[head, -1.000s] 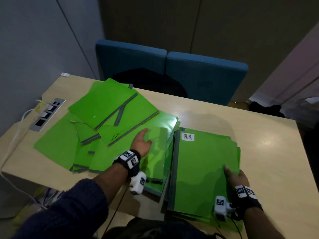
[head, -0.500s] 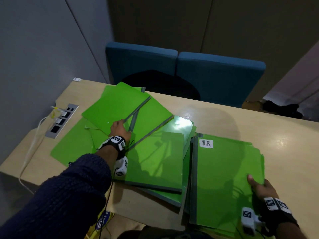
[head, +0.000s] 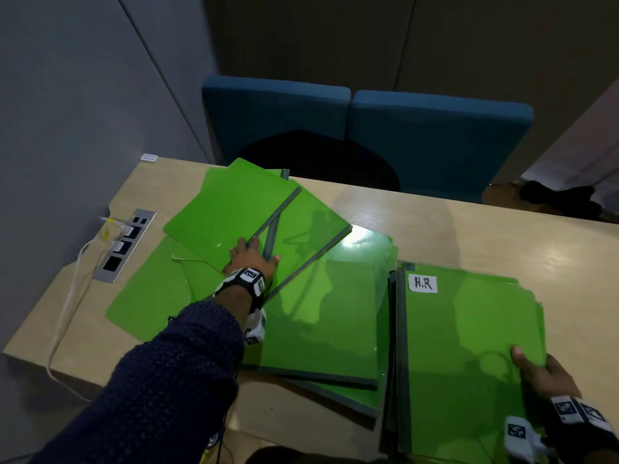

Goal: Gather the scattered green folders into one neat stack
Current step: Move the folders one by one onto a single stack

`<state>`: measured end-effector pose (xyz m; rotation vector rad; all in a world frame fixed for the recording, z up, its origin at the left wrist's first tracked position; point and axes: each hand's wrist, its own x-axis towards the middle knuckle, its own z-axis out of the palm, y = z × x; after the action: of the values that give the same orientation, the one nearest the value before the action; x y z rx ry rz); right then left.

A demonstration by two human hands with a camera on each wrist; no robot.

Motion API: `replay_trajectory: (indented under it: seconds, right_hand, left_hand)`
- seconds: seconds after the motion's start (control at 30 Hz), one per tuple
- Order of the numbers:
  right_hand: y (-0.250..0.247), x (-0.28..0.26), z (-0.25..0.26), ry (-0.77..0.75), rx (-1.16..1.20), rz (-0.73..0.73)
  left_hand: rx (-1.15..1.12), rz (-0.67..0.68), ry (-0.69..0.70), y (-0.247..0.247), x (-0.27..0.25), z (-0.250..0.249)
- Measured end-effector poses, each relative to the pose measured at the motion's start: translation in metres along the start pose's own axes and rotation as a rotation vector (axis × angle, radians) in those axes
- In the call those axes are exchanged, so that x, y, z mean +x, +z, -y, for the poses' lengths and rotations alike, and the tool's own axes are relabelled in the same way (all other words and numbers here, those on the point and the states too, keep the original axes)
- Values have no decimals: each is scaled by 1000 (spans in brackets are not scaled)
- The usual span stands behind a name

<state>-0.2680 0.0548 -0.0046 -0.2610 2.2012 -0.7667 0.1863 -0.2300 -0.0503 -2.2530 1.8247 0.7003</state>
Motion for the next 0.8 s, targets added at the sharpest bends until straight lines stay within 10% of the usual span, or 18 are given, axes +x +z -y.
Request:
replay_trajectory:
  seconds: [0.8]
  right_hand:
    - [1,6,-7,-10,10,-5]
  left_hand:
    - [137,-50,133,30,-76,20]
